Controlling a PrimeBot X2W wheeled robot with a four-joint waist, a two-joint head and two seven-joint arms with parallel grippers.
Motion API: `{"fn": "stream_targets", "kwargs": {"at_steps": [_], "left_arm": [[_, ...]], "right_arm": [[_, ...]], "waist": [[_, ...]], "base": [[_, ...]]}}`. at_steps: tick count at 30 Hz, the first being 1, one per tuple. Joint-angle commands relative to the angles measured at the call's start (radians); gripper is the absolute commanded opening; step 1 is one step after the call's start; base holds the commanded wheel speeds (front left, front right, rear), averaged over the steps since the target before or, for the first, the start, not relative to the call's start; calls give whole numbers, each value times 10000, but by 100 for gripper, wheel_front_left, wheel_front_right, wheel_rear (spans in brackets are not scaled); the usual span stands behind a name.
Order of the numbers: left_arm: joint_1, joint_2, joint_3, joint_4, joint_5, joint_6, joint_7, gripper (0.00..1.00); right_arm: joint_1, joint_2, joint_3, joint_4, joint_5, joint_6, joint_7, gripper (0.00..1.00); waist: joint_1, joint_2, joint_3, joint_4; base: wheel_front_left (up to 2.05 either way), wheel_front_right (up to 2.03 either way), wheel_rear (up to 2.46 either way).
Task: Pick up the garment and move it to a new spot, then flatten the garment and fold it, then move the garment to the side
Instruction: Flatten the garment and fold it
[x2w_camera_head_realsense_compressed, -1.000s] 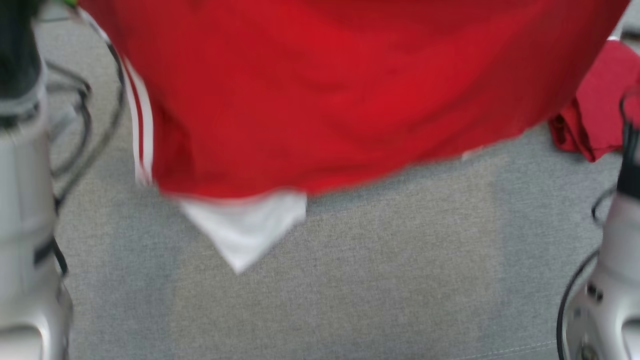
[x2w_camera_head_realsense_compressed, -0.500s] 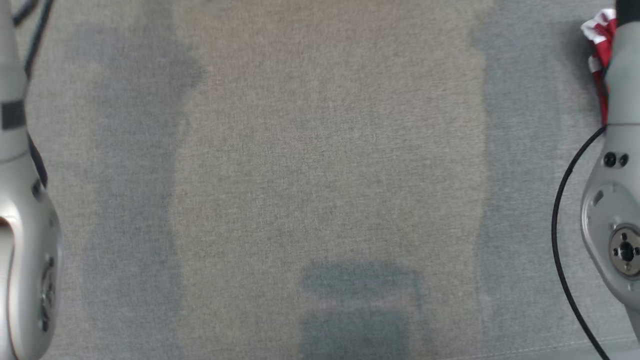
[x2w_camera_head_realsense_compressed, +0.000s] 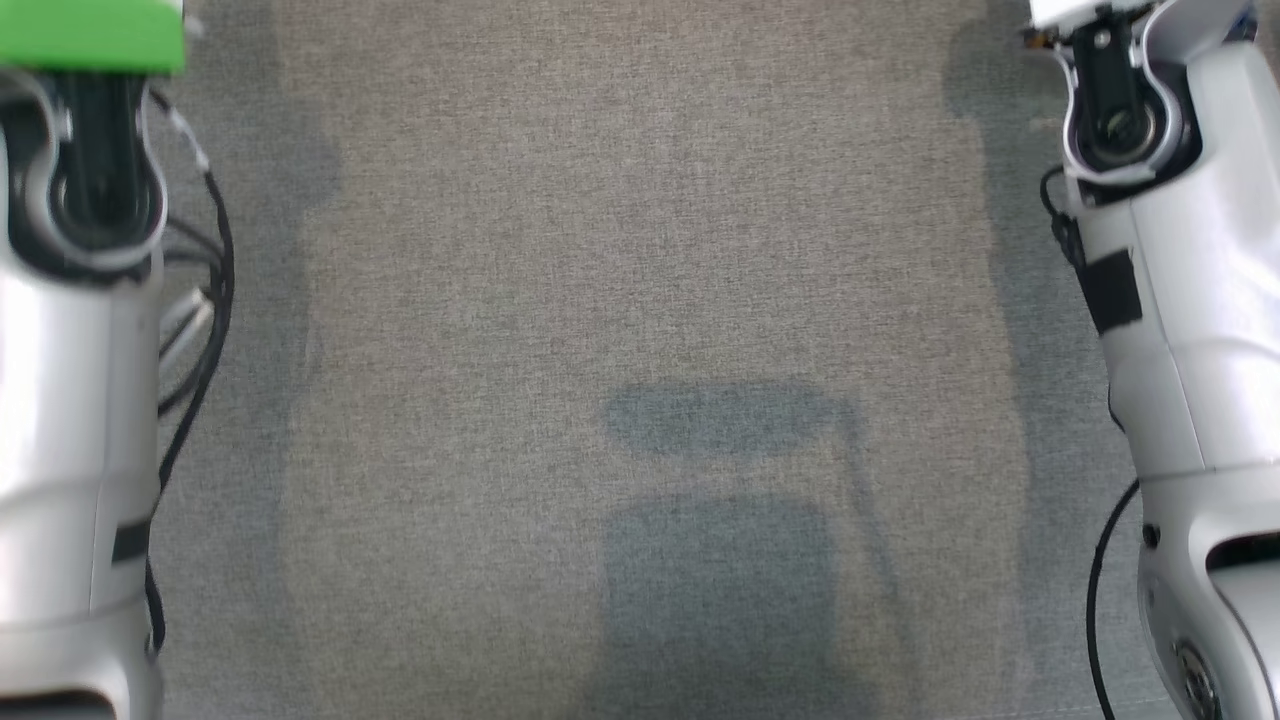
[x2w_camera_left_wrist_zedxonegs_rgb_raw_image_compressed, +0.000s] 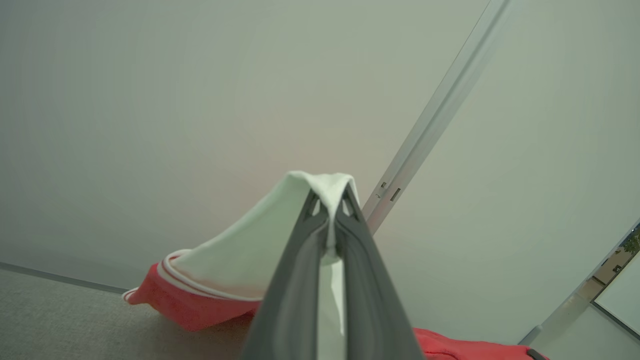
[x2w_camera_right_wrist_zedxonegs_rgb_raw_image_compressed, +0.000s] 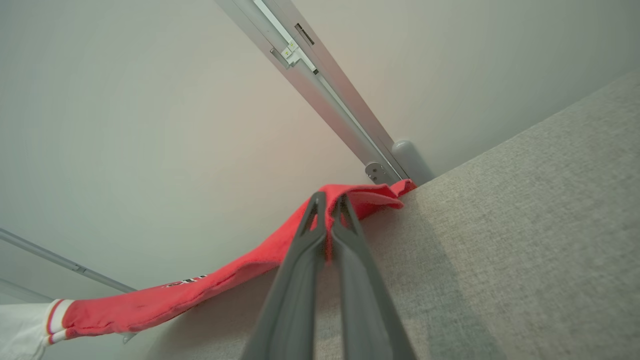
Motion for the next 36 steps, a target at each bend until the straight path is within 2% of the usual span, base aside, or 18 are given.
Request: {"fn": "stream_targets", "kwargs": {"at_steps": [1,4,8,13,18,24,36], "left_arm": [[576,209,119,-504,-180,-39,-52,0],[1766,415,358,-1708,-439,65,-68,0],[3484,625,449,-3095,-235,367,-137,0],[5360,826,114,-4038,-1,554,-32,0],[6702,809,-170,-4407,19,589,-29,0],[8157,699,-602,-4490,59,581,-99,0],[10332,378,-1176,-4286,373,676,-345,0]], "right_arm": [[398,-127,159,-382,269,-1,-144,0],[1196,-315,398,-1135,867,-1,-345,0],[2360,-499,700,-1929,1359,-1,-678,0],[3699,-687,815,-2429,1619,-1,-1194,0],[4823,-809,836,-2784,1797,-1,-1466,0],[6189,-935,879,-3115,1478,-1,-1627,0],[8836,-308,512,-4234,231,-1,-1655,0]], "waist": [[-1,0,-125,-105],[-1,0,-301,-182],[-1,0,-612,-214],[-1,0,-1123,-92],[-1,0,-1789,37],[-1,0,-2713,143],[-1,0,-4368,74]], "base": [[0,0,0],[0,0,0],[0,0,0],[0,0,0],[0,0,0],[0,0,0],[0,0,0]]}}
